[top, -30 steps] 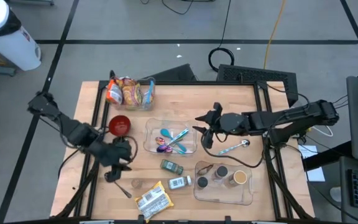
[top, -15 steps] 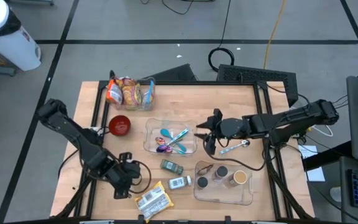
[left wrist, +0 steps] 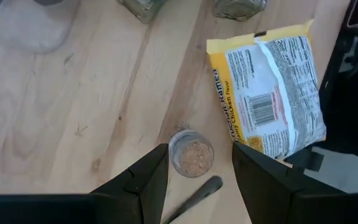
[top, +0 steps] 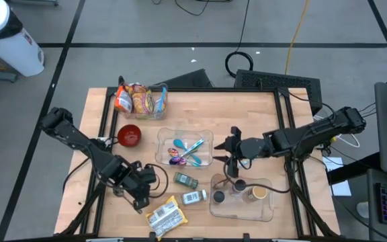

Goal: Pick & Place Food Item
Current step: Put the brown seasoning bottle into the bottom transparent bin

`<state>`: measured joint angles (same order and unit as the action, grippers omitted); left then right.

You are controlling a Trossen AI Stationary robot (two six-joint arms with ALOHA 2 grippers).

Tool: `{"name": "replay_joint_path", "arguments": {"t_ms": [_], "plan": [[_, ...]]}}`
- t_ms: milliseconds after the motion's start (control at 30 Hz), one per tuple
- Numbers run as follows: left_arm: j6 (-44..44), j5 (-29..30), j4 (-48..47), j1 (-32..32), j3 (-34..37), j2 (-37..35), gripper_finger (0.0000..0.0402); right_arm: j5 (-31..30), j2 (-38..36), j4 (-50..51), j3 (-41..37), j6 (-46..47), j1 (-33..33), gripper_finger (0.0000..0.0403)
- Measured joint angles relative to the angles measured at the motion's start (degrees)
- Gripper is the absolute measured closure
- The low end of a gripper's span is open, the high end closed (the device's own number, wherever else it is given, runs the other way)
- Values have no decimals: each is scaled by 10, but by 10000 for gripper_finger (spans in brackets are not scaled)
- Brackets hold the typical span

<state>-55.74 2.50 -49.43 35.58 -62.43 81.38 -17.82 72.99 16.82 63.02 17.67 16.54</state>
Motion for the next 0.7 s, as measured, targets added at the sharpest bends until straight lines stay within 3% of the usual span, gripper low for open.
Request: {"name": "replay_joint_path", "arguments": {"t_ms": [167, 467, 700], "plan": [[15, -1, -2, -12, 0, 0, 218, -1, 0, 3, 0, -18, 1, 238], [48, -60, -6, -18, 0, 0, 216, -19, 0, 2, 0, -38, 0, 238], [64, -77, -15, -18, 0, 0, 160, -19, 0, 3, 0, -38, 0, 238]]}}
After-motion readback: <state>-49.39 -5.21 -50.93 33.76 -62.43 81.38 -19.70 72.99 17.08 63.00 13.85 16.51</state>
